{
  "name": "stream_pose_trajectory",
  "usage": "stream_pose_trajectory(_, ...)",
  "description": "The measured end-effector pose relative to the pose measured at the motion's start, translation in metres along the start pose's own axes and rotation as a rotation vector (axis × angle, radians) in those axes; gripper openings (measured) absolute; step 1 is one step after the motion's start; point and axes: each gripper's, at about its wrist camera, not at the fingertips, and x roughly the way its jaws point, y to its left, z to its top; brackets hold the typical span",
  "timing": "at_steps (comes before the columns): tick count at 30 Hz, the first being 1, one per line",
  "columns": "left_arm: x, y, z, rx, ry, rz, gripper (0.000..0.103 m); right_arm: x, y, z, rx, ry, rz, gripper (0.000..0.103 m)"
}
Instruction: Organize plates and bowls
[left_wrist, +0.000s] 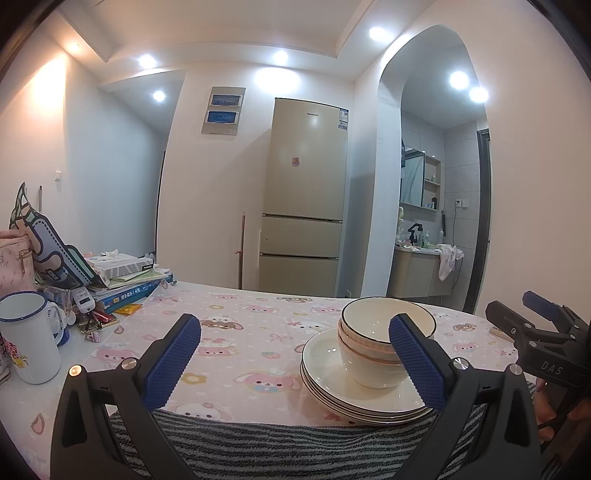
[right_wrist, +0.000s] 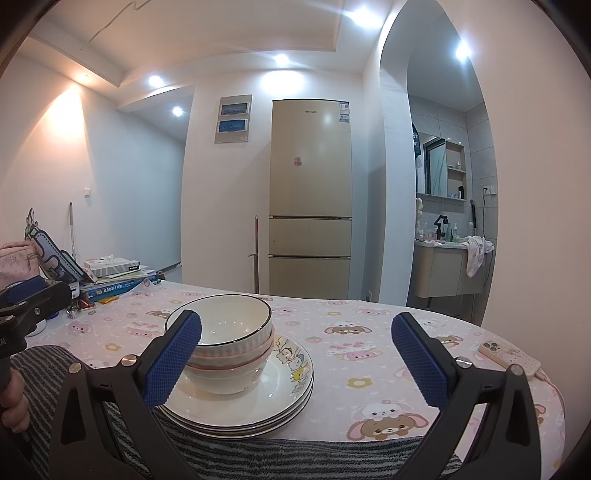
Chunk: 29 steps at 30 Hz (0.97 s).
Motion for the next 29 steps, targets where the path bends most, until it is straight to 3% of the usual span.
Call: stream_pose_trajectory(29,0.0012,0.0017,0.0007,0.002,0.0,0.0,0.103,-0.0005,-0.0005,0.0021,0.001,0.002,0.0,0.103)
